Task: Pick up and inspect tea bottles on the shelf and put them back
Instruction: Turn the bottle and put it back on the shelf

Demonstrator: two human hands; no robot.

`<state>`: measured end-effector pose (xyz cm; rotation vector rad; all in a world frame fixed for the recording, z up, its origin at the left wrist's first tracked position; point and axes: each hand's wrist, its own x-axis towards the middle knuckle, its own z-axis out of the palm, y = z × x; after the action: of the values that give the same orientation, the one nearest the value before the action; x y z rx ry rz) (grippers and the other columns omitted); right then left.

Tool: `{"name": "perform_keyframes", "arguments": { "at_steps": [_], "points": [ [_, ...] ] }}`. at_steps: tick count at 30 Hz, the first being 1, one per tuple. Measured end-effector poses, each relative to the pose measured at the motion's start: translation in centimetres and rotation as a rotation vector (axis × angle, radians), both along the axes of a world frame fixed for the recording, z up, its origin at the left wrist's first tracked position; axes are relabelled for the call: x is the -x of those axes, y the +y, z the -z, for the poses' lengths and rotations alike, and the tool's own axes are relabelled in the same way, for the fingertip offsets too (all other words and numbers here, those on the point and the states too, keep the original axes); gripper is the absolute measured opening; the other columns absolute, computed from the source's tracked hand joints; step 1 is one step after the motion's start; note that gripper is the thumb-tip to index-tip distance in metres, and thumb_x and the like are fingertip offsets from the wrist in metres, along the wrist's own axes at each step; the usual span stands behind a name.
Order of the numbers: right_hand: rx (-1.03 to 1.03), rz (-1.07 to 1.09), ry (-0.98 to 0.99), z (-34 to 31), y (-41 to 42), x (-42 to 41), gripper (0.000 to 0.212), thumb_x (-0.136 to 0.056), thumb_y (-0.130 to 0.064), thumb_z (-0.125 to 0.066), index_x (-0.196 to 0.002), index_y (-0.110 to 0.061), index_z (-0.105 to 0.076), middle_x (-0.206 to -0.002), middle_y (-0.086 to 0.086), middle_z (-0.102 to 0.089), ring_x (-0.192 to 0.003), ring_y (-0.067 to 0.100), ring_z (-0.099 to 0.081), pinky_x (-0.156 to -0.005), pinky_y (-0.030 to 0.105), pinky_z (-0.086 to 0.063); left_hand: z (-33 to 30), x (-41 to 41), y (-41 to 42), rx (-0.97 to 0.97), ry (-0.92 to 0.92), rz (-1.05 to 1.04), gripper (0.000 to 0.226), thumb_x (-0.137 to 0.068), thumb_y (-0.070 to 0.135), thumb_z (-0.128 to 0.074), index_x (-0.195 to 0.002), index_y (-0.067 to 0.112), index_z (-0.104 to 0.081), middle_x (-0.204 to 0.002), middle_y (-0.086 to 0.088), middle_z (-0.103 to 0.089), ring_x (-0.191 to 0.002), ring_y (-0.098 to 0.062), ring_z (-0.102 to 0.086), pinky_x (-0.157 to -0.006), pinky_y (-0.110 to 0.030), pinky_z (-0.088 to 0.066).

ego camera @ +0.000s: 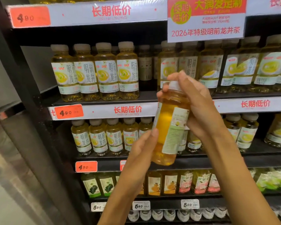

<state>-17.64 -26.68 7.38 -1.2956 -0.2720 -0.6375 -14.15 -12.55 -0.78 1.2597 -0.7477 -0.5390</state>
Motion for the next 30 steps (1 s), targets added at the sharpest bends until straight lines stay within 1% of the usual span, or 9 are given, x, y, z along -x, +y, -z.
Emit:
{"name": "perform_keyframes", "arguments": {
  "at_steps": [3, 6, 8, 11, 17, 20, 24, 27, 30],
  "points": [
    [0.100, 0.098, 0.054, -0.1, 0.2, 0.3, 0.024, -0.089, -0.042, -0.055, -0.094, -0.021, -0.068, -0.087, 0.000, -0.072, -0.090, 0.018, -0.071, -0.069, 0.027, -0.055, 0.5, -0.1, -0.4, 0.059, 0.051, -0.012, 0.055, -0.080, 0.070, -0.044, -0.114, 0.033, -0.066, -0.109, 0.000, -0.073, -0.101, -0.018, -0.069, -0.088, -0.037, -0.052],
    [0.045, -0.044, 0.107, -0.3, 0.4, 0.3, 0.036, -0.086, -0.046, -0.053, -0.101, -0.017, -0.066, -0.093, 0.003, -0.074, -0.092, 0.020, -0.071, -0.072, 0.028, -0.056, 0.0, 0.7, -0.5, 0.215, 0.433, 0.221, 0.062, -0.083, 0.062, -0.043, -0.107, 0.012, -0.070, -0.084, -0.014, -0.070, -0.065, -0.023, -0.067, -0.055, -0.031, -0.055],
    [-0.049, -0.188, 0.108, -0.2, 0.7, 0.2, 0.035, -0.090, -0.040, -0.048, -0.105, -0.012, -0.062, -0.090, 0.006, -0.073, -0.090, 0.022, -0.071, -0.076, 0.033, -0.058, 0.1, 1.2, -0.4, 0.252, 0.589, 0.421, 0.064, -0.085, 0.060, -0.044, -0.099, 0.004, -0.071, -0.077, -0.013, -0.068, -0.059, -0.020, -0.064, -0.050, -0.026, -0.052],
    [-0.112, -0.260, 0.068, 0.3, 1.0, 0.1, 0.026, -0.094, -0.032, -0.045, -0.100, -0.013, -0.062, -0.085, 0.005, -0.069, -0.084, 0.020, -0.070, -0.082, 0.036, -0.056, 0.9, 1.4, -0.2, 0.149, 0.528, 0.442, 0.067, -0.093, 0.057, -0.030, -0.098, 0.005, -0.073, -0.081, -0.011, -0.071, -0.066, -0.017, -0.068, -0.058, -0.027, -0.055],
    [0.037, 0.032, 0.104, 0.3, 0.8, 0.8, 0.023, -0.083, -0.036, -0.066, -0.098, -0.018, -0.066, -0.087, 0.000, -0.072, -0.088, 0.016, -0.071, -0.071, 0.026, -0.055, 0.9, 0.8, 0.5, -0.014, 0.061, -0.049, 0.062, -0.073, 0.073, -0.037, -0.116, 0.036, -0.063, -0.115, 0.007, -0.070, -0.108, -0.007, -0.065, -0.098, -0.036, -0.047],
    [0.070, 0.090, 0.147, 0.2, 1.1, 0.7, 0.022, -0.087, -0.039, -0.060, -0.097, -0.022, -0.068, -0.091, -0.001, -0.075, -0.092, 0.013, -0.071, -0.068, 0.022, -0.056, 0.8, 0.9, 0.1, 0.009, 0.057, -0.075, 0.052, -0.069, 0.074, -0.040, -0.096, 0.041, -0.070, -0.097, 0.006, -0.075, -0.089, -0.011, -0.072, -0.077, -0.030, -0.055],
    [0.025, -0.028, 0.143, 0.0, 1.2, 0.7, 0.023, -0.091, -0.034, -0.054, -0.105, -0.019, -0.064, -0.090, 0.000, -0.075, -0.091, 0.021, -0.072, -0.075, 0.031, -0.059, 0.3, 1.2, -0.1, 0.220, 0.463, 0.259, 0.068, -0.084, 0.065, -0.039, -0.101, 0.009, -0.072, -0.079, -0.014, -0.068, -0.059, -0.022, -0.064, -0.047, -0.029, -0.052],
    [-0.065, -0.161, 0.126, 0.2, 1.5, 0.6, 0.030, -0.084, -0.035, -0.054, -0.105, -0.015, -0.060, -0.084, 0.004, -0.071, -0.087, 0.024, -0.071, -0.085, 0.040, -0.055, 0.5, 1.3, -0.1, 0.250, 0.567, 0.428, 0.074, -0.088, 0.065, -0.035, -0.100, 0.000, -0.069, -0.080, -0.015, -0.067, -0.061, -0.022, -0.065, -0.051, -0.028, -0.053],
    [-0.086, -0.150, 0.085, 0.3, 1.5, 0.4, 0.019, -0.090, -0.030, -0.053, -0.097, -0.014, -0.060, -0.079, 0.003, -0.064, -0.077, 0.019, -0.066, -0.077, 0.034, -0.053, 0.7, 1.3, -0.3, 0.135, 0.446, 0.288, 0.074, -0.084, 0.065, -0.038, -0.111, 0.002, -0.065, -0.091, -0.019, -0.071, -0.074, -0.026, -0.070, -0.066, -0.035, -0.058]
  ]
}}
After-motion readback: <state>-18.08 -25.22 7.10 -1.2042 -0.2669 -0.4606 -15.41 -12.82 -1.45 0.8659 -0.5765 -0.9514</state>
